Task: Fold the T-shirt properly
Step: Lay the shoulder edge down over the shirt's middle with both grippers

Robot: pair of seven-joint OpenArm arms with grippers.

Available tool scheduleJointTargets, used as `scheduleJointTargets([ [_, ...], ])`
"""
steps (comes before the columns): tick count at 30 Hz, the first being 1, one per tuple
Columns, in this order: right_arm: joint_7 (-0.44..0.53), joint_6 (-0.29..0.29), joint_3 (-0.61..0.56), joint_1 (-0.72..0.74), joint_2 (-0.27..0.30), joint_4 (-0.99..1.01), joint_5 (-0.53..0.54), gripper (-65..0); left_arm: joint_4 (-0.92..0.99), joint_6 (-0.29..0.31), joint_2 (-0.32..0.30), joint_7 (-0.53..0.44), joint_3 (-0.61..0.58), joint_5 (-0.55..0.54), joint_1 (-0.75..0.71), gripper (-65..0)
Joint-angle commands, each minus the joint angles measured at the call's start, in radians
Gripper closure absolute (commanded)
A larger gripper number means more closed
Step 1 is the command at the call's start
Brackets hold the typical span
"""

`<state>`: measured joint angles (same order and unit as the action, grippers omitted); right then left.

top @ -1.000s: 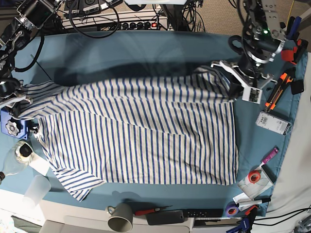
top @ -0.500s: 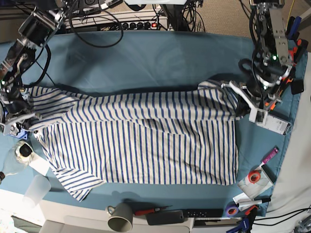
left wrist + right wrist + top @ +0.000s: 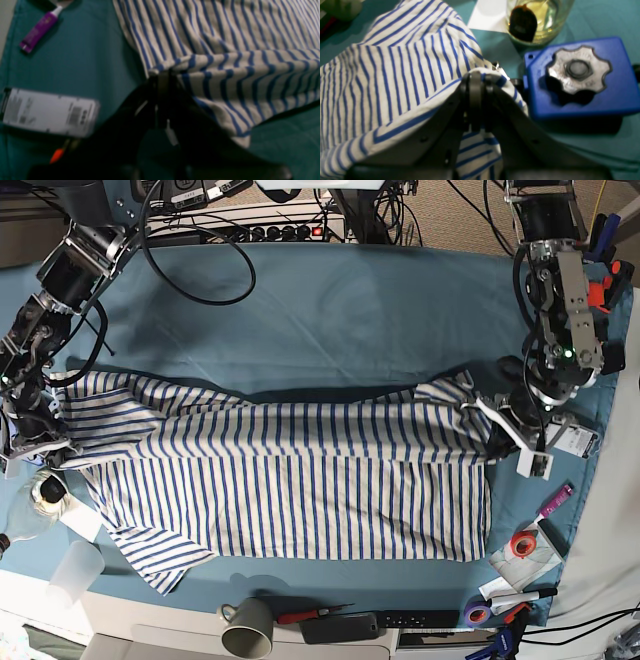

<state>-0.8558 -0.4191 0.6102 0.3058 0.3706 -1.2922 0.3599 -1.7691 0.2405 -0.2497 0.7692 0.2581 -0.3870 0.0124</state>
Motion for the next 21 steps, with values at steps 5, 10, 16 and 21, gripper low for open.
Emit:
scheduleJointTargets([
  [5, 0.055, -0.003, -0.002, 0.041, 0.026, 0.03, 0.003, 0.0, -0.005, 0.027, -0.008, -0.023, -0.05, 0.014, 0.047, 0.0],
  [10, 0.057, -0.003, -0.088, 0.08, 0.026, 0.04, -0.055, 0.0, 0.046, 0.025, -0.008, -0.045, -0.115, 0.123, 0.086, 0.0],
  [16, 0.083, 0.077, -0.211, 0.107, 0.026, 0.04, -0.122, 0.0, 0.106, -0.025, -0.008, -0.045, -0.118, 0.153, 0.148, 0.0],
  [21, 0.1, 0.103, -0.225, 0.107, 0.026, 0.04, -0.141, 0.0, 0.178, -0.004, -0.008, -0.045, -0.118, 0.152, 0.189, 0.0],
])
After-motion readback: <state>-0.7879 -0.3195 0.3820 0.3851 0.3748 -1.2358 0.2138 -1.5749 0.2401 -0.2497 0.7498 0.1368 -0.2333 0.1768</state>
